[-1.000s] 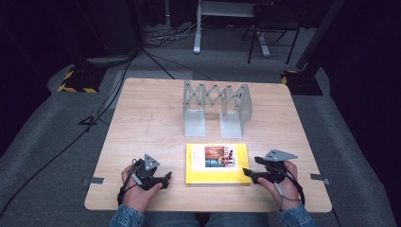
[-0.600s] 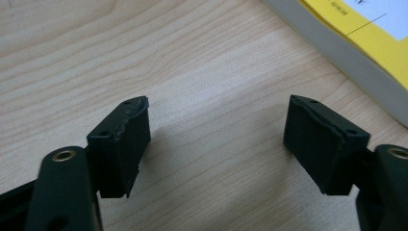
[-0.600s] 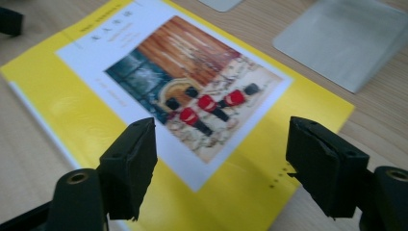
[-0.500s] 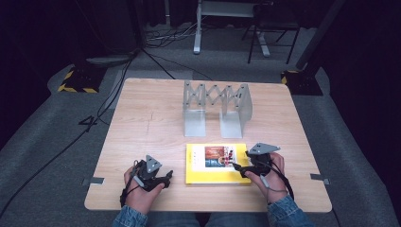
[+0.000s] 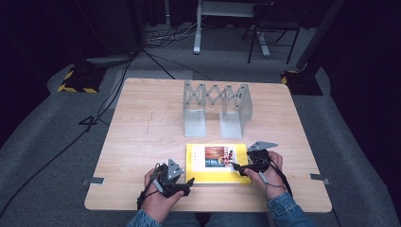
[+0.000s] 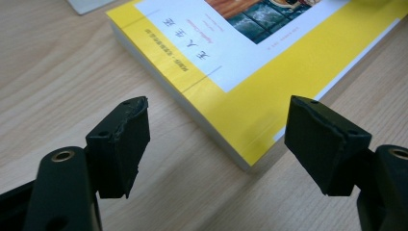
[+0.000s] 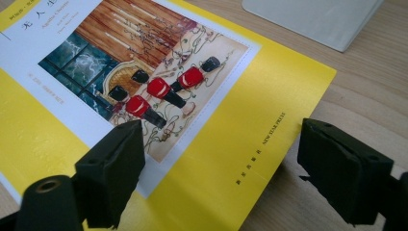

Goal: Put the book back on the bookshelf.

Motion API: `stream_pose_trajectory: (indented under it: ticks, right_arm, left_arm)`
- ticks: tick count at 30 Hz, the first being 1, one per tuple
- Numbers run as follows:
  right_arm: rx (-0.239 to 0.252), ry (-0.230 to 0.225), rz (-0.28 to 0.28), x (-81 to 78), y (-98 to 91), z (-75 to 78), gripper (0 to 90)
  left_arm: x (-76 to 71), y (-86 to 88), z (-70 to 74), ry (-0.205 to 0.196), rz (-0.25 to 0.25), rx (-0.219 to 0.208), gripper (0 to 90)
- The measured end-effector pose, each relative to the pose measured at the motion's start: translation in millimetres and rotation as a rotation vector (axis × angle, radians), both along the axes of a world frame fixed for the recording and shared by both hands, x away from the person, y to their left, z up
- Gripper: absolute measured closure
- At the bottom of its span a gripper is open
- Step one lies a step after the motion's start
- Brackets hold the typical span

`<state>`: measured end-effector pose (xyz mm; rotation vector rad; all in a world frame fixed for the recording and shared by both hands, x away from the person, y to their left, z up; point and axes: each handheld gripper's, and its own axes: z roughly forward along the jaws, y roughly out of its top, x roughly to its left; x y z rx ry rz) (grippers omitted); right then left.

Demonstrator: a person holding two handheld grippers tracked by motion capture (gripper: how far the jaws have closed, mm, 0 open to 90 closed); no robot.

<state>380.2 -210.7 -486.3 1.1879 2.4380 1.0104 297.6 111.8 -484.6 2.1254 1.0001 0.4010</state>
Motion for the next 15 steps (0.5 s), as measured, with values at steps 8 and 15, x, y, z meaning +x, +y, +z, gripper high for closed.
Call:
stream_pose_trajectory:
  ticks: [8, 15]
  right_arm:
    - [0.016, 0.028, -0.019, 1.5, 1.7, -2.4, 12.2]
    - [0.05, 0.065, -0.039, 2.2, 0.0, -5.1, 11.1]
  left_arm:
    - [2.7, -25.8, -11.7, 0.024, -0.055, 0.054, 20.2]
    - [3.2, -27.9, -17.1, 0.06, -0.03, 0.07, 17.1]
